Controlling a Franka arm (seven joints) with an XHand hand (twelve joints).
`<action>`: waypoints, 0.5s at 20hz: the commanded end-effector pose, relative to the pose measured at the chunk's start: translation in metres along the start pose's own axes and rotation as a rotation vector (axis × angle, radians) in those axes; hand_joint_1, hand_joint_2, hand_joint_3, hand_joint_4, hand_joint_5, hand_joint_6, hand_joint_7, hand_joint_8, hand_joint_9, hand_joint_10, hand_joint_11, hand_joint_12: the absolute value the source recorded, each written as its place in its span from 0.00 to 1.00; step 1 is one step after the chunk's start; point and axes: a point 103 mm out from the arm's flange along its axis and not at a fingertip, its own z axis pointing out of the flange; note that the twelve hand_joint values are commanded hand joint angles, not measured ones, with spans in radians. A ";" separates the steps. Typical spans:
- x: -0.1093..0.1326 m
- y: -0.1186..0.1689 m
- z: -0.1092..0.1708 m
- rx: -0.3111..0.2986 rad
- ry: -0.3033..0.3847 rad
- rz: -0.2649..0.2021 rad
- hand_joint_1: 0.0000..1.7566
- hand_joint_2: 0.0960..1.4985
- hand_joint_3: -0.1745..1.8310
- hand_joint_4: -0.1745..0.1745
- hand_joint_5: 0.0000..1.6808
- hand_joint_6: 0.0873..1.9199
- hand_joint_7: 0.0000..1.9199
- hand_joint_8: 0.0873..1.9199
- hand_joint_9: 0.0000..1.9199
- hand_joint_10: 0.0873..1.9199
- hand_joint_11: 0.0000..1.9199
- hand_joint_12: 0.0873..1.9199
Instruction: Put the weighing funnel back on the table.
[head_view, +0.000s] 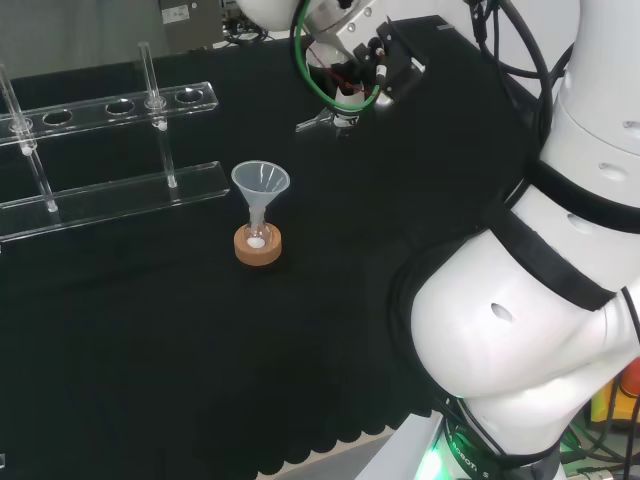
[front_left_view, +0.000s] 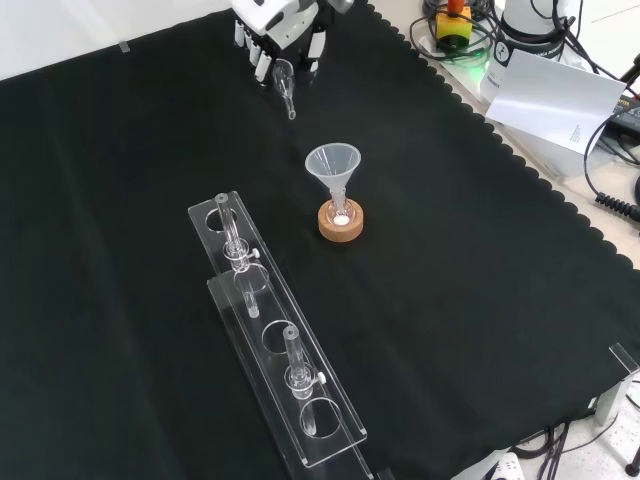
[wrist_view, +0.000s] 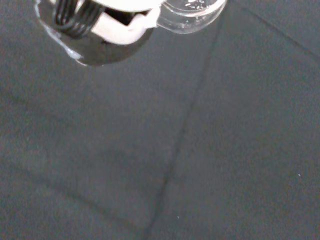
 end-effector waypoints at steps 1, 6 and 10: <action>-0.011 0.005 0.028 -0.031 0.100 -0.012 0.64 0.46 0.36 0.70 0.72 0.36 0.66 0.18 0.77 0.00 0.64 0.36; -0.011 0.014 0.047 -0.036 0.184 -0.028 0.64 0.46 0.36 0.69 0.72 0.36 0.66 0.18 0.77 0.00 0.64 0.36; -0.012 0.025 0.069 -0.017 0.222 -0.038 0.65 0.46 0.36 0.68 0.72 0.36 0.66 0.17 0.77 0.00 0.64 0.36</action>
